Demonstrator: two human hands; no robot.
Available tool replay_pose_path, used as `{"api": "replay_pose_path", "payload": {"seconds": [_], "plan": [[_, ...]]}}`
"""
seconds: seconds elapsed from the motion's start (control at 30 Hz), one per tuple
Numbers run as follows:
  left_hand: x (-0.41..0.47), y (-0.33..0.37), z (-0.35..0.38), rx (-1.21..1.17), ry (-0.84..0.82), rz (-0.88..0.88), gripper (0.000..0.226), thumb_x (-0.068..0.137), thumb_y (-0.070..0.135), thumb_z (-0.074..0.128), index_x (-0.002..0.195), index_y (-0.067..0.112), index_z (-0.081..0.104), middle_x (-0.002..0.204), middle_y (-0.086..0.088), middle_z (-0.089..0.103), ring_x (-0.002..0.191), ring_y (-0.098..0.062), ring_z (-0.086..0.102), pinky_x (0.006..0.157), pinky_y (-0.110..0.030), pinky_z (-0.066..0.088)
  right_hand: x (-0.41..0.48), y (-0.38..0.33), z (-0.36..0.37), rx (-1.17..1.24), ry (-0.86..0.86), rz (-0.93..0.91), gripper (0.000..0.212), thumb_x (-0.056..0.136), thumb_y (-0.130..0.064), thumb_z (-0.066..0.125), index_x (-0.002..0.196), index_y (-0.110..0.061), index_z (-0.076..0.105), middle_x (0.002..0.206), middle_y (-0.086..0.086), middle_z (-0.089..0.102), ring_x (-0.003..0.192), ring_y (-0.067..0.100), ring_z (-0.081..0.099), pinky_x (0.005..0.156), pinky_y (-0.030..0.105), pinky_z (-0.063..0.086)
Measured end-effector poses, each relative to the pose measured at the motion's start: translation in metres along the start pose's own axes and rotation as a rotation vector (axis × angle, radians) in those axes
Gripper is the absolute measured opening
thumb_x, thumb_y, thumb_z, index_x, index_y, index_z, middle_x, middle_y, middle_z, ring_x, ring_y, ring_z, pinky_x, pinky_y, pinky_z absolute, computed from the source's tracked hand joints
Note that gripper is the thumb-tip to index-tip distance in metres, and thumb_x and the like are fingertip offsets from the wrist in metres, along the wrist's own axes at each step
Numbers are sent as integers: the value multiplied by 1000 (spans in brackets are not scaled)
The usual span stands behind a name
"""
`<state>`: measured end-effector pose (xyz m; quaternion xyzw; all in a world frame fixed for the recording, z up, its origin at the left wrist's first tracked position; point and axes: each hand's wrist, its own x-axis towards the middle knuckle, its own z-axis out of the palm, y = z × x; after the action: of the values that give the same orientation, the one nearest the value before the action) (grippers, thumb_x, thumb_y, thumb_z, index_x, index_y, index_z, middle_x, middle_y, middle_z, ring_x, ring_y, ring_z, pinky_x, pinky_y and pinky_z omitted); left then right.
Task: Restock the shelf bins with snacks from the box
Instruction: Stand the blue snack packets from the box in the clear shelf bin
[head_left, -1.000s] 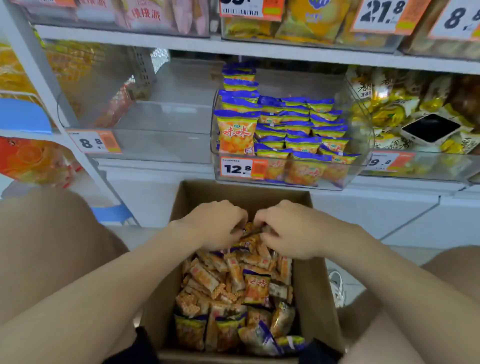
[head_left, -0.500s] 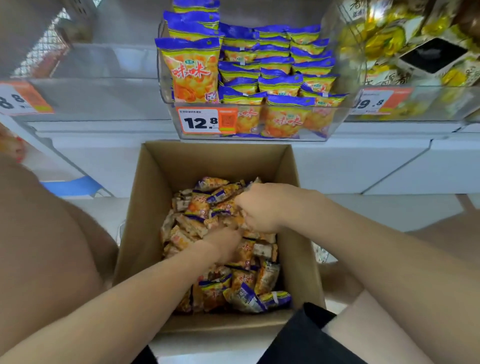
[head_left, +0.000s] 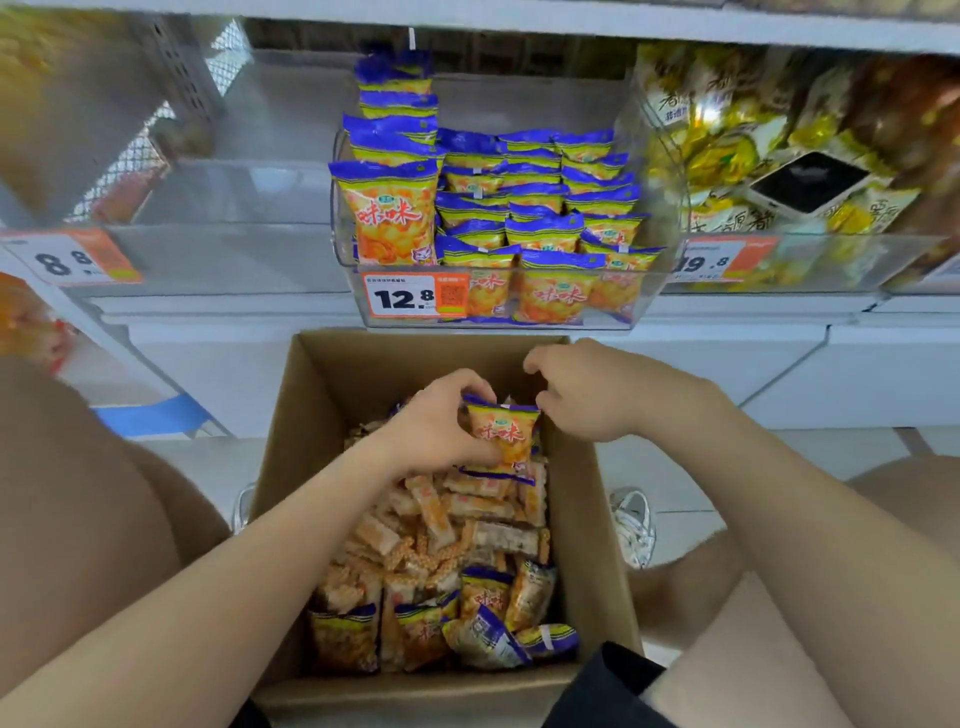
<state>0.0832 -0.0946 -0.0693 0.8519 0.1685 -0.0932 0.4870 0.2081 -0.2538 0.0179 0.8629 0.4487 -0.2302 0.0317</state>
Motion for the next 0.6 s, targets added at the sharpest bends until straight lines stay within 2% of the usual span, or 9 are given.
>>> {"api": "replay_pose_path", "payload": {"seconds": [0.03, 0.1, 0.2, 0.27, 0.3, 0.37, 0.43, 0.53, 0.6], "plan": [[-6, 15, -11, -122, 42, 16, 64, 70, 18, 96, 120, 30, 57, 109, 1, 73, 93, -16, 73, 77, -29, 61, -4, 1, -6, 94, 52, -9, 40, 101, -30, 62, 136, -13, 53, 110, 5, 64, 99, 23, 61, 81, 34, 55], [-20, 43, -31, -327, 100, 67, 67, 73, 10, 94, 126, 23, 56, 106, -2, 79, 95, -15, 76, 80, -26, 61, -12, -2, -17, 311, 208, -39, 49, 95, -36, 72, 137, -18, 54, 93, -12, 63, 83, 7, 59, 63, 16, 43], [-37, 74, -57, -439, 233, 169, 58, 81, 12, 88, 129, 25, 58, 110, 6, 79, 103, -9, 74, 89, -30, 60, -15, -9, -27, 738, 460, -85, 24, 91, -27, 81, 107, -26, 63, 62, -22, 62, 59, -1, 58, 58, 14, 40], [-43, 90, -72, -411, 339, 249, 49, 88, 16, 83, 129, 29, 59, 112, 10, 77, 105, -5, 72, 89, -30, 59, -14, -18, -34, 941, 575, -96, 23, 92, -27, 82, 100, -29, 60, 68, -19, 71, 63, -1, 65, 61, 17, 47], [-45, 96, -79, -378, 388, 286, 44, 92, 17, 79, 130, 28, 59, 113, 10, 76, 104, -4, 71, 83, -25, 60, -12, -22, -37, 981, 625, -97, 25, 92, -30, 81, 107, -29, 61, 77, -15, 75, 71, 0, 69, 66, 20, 51], [-44, 105, -91, -180, 553, 348, 36, 98, 24, 72, 130, 26, 56, 115, 12, 68, 101, -2, 68, 73, -15, 56, -5, -27, -43, 997, 708, -82, 43, 94, -37, 78, 129, -21, 60, 98, -4, 78, 90, 11, 74, 80, 35, 59], [-36, 104, -108, 146, 779, 421, 30, 99, 29, 65, 128, 23, 57, 118, 8, 59, 101, -6, 60, 78, -15, 50, 8, -27, -51, 954, 804, -54, 47, 96, -38, 74, 133, -15, 57, 101, 0, 76, 92, 17, 73, 84, 45, 60], [-15, 96, -134, 560, 899, 439, 40, 91, 38, 60, 127, 20, 59, 129, -2, 53, 115, -26, 51, 96, -42, 45, 33, -19, -70, 904, 942, -38, 35, 99, -34, 70, 122, -11, 57, 85, 2, 71, 74, 19, 66, 70, 41, 53], [-2, 92, -143, 671, 880, 363, 56, 86, 48, 60, 135, 21, 57, 141, -4, 50, 127, -33, 47, 101, -49, 41, 50, -17, -84, 841, 998, -11, 30, 100, -30, 69, 118, -11, 55, 77, 0, 64, 67, 18, 57, 63, 34, 45]]}}
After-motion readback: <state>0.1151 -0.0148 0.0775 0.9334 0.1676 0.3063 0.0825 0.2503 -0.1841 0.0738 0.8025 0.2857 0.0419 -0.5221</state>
